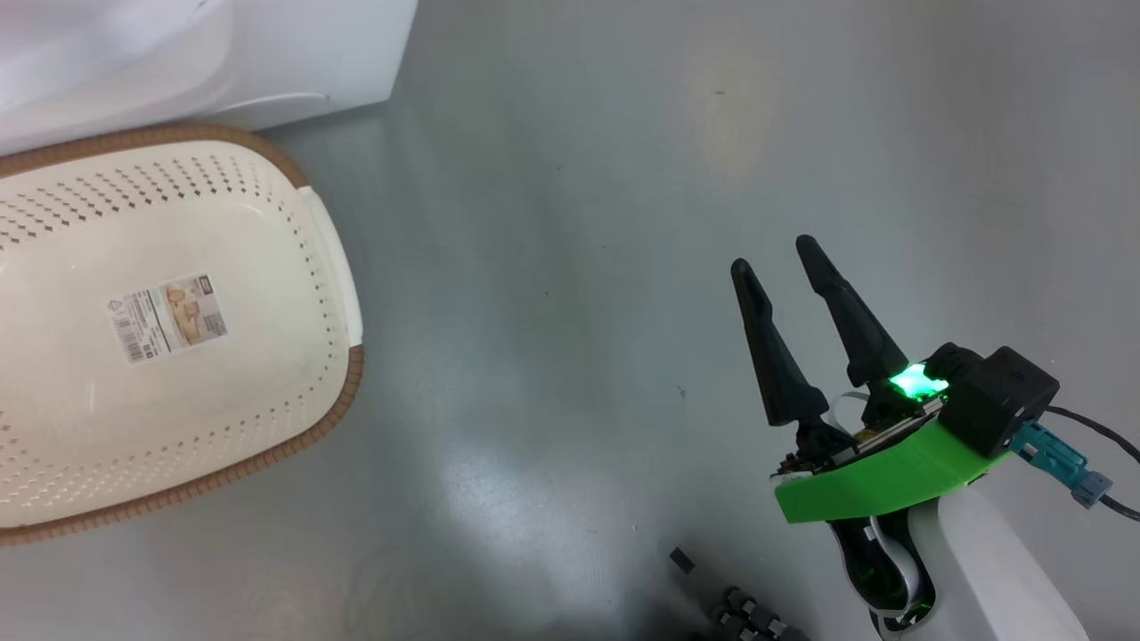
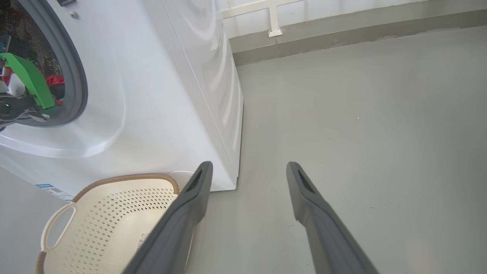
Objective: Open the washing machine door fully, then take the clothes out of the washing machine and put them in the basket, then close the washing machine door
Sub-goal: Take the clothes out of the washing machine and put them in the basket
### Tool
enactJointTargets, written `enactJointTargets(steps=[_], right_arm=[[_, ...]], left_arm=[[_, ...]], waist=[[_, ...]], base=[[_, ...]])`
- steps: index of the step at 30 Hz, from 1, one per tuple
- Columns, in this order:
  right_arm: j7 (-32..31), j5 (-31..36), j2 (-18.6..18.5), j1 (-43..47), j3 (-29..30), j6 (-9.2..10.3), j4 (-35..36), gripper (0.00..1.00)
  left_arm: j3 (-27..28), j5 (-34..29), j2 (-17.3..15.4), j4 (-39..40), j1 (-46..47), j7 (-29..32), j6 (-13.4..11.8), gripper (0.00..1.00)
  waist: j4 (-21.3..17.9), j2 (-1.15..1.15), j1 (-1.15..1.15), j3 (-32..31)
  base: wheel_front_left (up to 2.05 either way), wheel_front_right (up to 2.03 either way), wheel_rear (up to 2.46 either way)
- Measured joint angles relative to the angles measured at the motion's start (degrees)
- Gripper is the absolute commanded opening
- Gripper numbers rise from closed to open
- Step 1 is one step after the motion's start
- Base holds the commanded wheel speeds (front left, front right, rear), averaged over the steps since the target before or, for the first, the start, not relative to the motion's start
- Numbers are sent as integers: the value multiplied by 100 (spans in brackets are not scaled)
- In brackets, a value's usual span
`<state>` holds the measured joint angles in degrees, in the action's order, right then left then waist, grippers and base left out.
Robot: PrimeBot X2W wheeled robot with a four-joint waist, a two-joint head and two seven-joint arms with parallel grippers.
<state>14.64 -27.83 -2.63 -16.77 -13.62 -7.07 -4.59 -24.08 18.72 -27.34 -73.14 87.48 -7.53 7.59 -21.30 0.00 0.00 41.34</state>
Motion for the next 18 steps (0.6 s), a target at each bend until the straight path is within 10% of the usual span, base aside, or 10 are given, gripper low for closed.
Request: enactJointTargets(steps=[18], right_arm=[[0,80,-1,3,226,0,-3,100]], left_arm=[[191,522,353,35,-441,-676,-57,0]], waist=[[307,0,0,-256]], base=[[0,0,0]])
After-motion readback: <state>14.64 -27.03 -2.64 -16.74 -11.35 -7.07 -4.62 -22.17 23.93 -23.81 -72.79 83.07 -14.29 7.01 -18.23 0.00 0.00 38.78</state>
